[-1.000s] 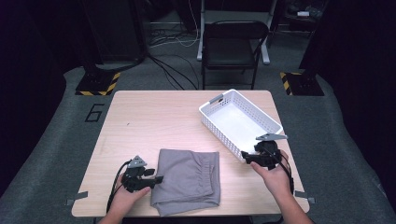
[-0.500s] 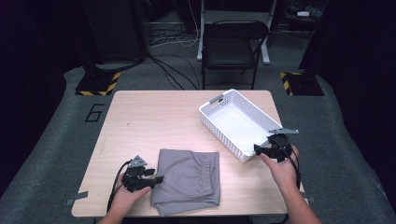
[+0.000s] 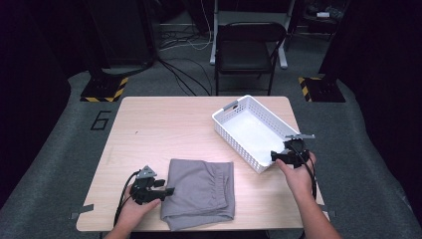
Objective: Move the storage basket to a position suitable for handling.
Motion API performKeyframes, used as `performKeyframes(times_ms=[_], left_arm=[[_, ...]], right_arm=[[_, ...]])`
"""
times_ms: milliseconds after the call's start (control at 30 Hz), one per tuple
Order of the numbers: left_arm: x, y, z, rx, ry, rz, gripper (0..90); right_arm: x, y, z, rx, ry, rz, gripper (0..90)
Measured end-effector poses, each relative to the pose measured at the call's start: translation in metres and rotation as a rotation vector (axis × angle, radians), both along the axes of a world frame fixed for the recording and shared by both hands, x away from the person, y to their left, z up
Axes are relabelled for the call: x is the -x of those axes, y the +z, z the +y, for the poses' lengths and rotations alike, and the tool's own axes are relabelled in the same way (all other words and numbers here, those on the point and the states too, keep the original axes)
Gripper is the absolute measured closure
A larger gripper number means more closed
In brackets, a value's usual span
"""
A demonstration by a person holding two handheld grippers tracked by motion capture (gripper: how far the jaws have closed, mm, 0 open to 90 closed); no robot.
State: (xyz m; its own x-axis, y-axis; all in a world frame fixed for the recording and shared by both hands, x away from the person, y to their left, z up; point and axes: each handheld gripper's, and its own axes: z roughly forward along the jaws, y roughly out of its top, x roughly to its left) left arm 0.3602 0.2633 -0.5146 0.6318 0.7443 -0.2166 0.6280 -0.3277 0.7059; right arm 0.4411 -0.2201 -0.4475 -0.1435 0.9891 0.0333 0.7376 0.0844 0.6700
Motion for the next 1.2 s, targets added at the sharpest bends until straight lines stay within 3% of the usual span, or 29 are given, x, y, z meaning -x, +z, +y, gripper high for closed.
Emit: performKeyframes(times_ms=[100, 233, 500, 733, 1200], left_arm=[[0.0, 0.0, 0.0, -0.001, 0.0, -0.002, 42.4], [0.0, 0.001, 0.001, -0.005, -0.008, 0.003, 42.4], [0.0, 0.001, 0.0, 0.001, 0.0, -0.005, 42.4], [-0.001, 0.001, 0.001, -0.005, -0.006, -0.007, 42.4], [-0.001, -0.001, 0.0, 0.001, 0.0, -0.014, 42.2]], right_arm=[[-0.003, -0.002, 0.001, 0.008, -0.017, 0.013, 16.6], [-0.008, -0.005, 0.0, -0.027, -0.036, 0.052, 16.0], [-0.015, -0.006, 0.003, 0.0, -0.049, 0.08, 17.7], [-0.024, -0.003, 0.009, 0.018, -0.032, 0.081, 31.2], [-0.05, 0.001, 0.042, 0.071, 0.081, 0.072, 52.8]])
